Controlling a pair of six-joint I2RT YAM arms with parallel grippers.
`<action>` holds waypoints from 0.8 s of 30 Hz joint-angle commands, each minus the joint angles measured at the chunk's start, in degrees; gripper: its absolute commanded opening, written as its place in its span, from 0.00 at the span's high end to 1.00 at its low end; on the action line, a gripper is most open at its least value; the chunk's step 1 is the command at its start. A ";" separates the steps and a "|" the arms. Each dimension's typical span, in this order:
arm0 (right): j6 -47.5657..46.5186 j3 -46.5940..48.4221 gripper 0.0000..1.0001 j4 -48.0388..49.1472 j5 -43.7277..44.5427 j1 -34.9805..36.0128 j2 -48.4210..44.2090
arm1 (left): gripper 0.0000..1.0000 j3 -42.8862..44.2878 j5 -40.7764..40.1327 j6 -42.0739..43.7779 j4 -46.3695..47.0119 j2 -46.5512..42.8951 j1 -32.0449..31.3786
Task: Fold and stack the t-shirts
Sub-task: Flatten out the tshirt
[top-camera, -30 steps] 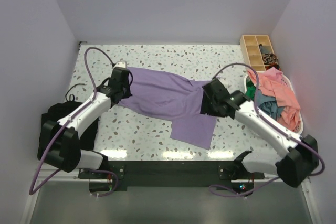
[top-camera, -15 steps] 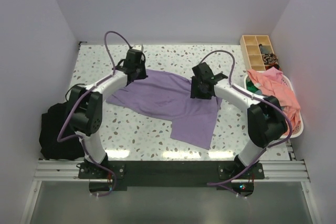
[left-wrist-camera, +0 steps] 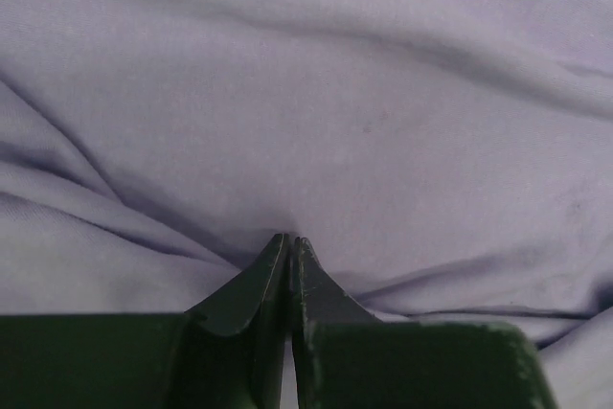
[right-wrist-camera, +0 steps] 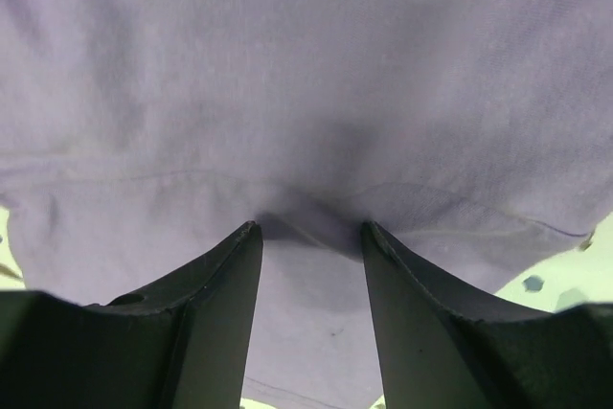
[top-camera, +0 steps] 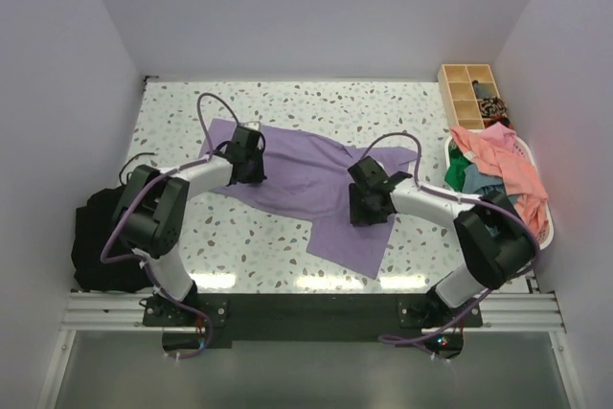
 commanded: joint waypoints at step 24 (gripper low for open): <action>12.17 9.56 0.38 -24.66 22.09 2.44 -21.19 | 0.79 0.94 -9.86 -1.04 -11.07 -20.66 -8.68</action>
